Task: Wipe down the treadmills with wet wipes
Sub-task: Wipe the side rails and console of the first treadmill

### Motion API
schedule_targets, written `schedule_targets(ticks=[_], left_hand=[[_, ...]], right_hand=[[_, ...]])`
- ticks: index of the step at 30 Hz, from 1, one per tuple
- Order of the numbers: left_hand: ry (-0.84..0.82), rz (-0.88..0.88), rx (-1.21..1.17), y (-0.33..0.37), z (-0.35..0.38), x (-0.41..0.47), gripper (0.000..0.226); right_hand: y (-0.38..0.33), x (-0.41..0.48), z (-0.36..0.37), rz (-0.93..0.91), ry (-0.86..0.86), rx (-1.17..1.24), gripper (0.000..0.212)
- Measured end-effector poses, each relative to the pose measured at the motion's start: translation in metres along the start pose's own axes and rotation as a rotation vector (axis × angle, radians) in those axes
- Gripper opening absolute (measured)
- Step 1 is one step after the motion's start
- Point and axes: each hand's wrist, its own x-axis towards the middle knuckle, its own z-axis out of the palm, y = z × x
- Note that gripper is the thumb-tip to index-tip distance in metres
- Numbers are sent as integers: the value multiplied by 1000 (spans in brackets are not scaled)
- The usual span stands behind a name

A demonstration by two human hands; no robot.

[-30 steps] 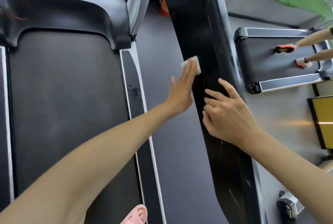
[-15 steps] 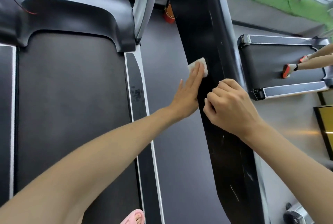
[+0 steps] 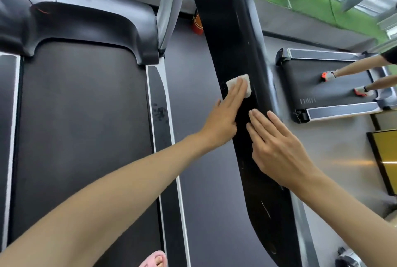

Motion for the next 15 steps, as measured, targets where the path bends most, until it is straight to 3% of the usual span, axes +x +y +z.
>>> schedule_targets(ticks=[3, 10, 15], left_hand=[[-90, 144, 39, -13, 9, -20, 99], [80, -96, -130, -1, -20, 45, 103], [8, 128, -26, -9, 8, -1, 100]], right_hand=[[-3, 4, -1, 49, 36, 83, 45], [-6, 5, 4, 95, 142, 136, 34], [-8, 7, 3, 114, 155, 152, 36]])
